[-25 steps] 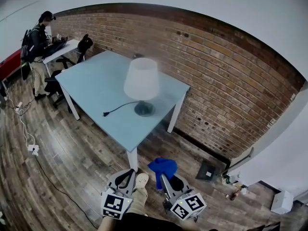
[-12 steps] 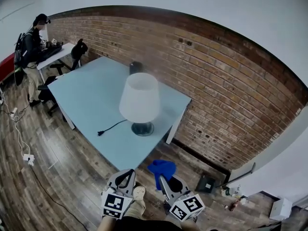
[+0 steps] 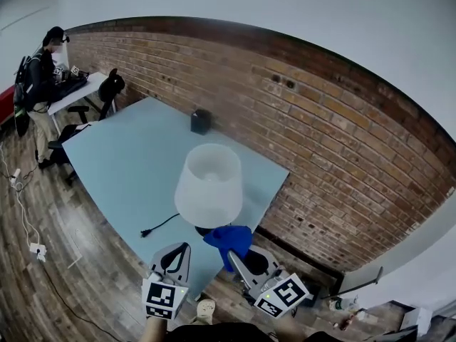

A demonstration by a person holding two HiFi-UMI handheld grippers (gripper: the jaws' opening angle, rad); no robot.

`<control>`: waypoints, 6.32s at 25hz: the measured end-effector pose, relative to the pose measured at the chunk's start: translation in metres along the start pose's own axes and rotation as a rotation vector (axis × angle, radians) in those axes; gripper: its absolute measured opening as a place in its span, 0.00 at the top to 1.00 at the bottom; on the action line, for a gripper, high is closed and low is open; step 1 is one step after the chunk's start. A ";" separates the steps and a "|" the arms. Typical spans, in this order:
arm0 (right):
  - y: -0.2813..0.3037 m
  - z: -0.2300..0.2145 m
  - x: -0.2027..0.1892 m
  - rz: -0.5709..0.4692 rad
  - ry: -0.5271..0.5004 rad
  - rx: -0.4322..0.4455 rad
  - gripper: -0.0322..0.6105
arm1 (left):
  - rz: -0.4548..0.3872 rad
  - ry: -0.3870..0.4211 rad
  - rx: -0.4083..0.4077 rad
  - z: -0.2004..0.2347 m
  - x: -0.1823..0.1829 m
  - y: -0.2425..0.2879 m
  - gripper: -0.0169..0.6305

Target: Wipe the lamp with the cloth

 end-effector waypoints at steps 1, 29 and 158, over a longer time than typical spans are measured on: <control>0.012 -0.010 0.011 -0.021 -0.039 0.007 0.85 | -0.010 -0.006 0.014 0.010 0.005 0.006 0.96; 0.038 -0.113 -0.095 0.283 0.030 -0.089 0.85 | 0.004 -0.017 0.092 0.081 0.001 0.076 0.96; 0.277 -0.096 0.077 0.442 -0.103 2.194 0.85 | -0.085 -0.040 0.282 0.154 0.060 0.124 0.96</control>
Point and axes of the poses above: the fingertips, and each gripper's own axes: y forward along the fingers, z to its left, x out of its top, the point moved 2 cm from there along -y, backward along the fingers, and after that the axes turned 10 degrees about -y, right-handed, at the moved point
